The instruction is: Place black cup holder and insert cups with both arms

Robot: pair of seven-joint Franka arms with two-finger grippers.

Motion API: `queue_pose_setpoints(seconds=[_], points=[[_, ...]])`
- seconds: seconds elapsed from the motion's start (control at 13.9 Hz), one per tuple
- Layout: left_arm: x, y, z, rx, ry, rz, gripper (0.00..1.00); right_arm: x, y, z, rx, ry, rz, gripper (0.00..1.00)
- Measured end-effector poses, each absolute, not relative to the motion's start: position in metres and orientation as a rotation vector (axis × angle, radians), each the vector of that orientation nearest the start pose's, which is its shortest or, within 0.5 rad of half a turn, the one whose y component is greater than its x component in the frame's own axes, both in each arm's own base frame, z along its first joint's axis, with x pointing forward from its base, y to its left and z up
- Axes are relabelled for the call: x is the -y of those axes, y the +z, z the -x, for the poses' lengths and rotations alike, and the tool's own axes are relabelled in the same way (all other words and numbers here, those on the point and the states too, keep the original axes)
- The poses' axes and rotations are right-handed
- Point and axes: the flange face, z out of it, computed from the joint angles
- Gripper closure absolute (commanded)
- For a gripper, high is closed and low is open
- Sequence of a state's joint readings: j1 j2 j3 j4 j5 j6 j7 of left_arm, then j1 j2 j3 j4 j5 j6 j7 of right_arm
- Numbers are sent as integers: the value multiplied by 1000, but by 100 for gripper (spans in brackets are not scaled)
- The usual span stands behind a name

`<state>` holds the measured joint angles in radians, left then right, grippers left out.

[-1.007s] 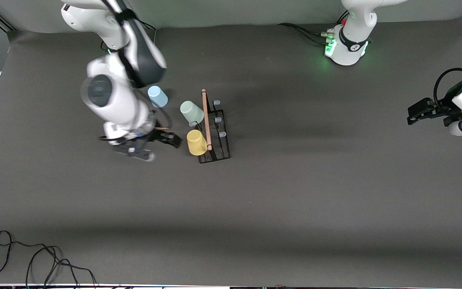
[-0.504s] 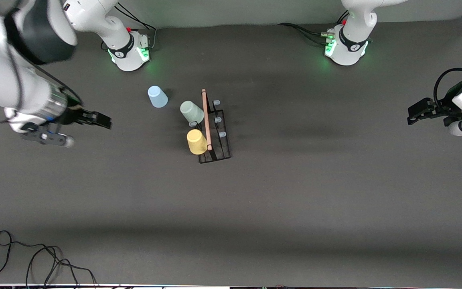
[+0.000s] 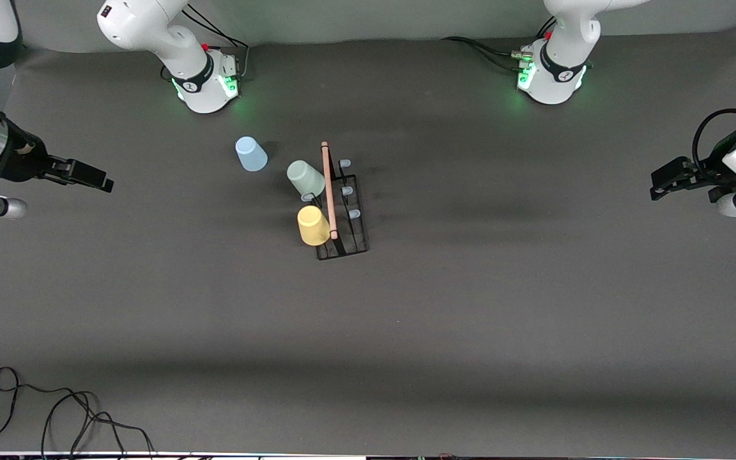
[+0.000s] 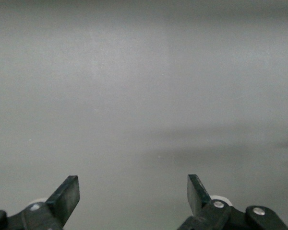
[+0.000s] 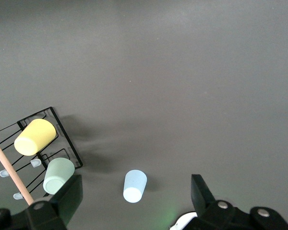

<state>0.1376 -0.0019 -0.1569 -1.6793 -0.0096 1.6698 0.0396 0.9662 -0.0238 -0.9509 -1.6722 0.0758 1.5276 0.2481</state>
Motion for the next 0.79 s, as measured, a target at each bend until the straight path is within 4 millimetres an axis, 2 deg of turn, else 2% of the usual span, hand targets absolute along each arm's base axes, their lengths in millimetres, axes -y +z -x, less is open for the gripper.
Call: queue_pose_setpoints(seconds=[0.43, 0.79], points=[[10, 581, -561, -87, 8, 3150, 0, -14, 580, -541, -349, 220, 3057, 0], [10, 581, -562, -89, 7, 3150, 0, -8, 581, -539, -359, 234, 3081, 0]])
